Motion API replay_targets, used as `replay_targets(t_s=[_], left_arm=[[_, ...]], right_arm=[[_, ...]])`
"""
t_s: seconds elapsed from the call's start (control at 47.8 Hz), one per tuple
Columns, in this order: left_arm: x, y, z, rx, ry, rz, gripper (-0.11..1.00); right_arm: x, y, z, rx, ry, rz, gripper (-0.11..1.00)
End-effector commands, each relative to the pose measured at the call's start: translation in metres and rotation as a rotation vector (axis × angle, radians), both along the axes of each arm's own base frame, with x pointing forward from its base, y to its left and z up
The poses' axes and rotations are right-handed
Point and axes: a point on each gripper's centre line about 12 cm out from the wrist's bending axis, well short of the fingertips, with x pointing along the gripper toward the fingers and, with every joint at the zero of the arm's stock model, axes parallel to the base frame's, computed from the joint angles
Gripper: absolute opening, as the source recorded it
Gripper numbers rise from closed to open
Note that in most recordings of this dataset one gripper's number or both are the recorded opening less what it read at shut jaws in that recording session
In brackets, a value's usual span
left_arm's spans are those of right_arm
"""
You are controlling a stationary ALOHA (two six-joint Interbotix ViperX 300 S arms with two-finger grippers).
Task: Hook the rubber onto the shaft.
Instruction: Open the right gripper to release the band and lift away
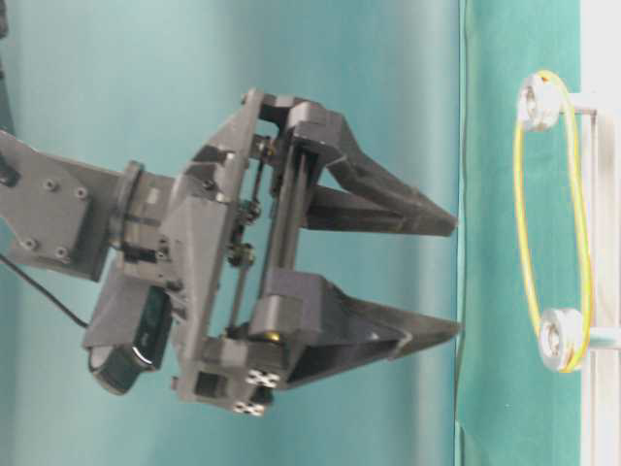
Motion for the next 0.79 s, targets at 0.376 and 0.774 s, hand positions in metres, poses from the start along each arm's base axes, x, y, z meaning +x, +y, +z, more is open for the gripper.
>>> replay_targets(t_s=[0.376, 0.774], left_arm=[[0.001, -0.001, 0.01, 0.001, -0.02, -0.003, 0.0], [-0.004, 0.0, 0.012, 0.002, -0.02, -0.001, 0.0]], right_arm=[[-0.024, 0.007, 0.05, -0.085, -0.015, 0.266, 0.93], [-0.052, 0.014, 0.052, -0.13, 0.047, 0.452, 0.93]])
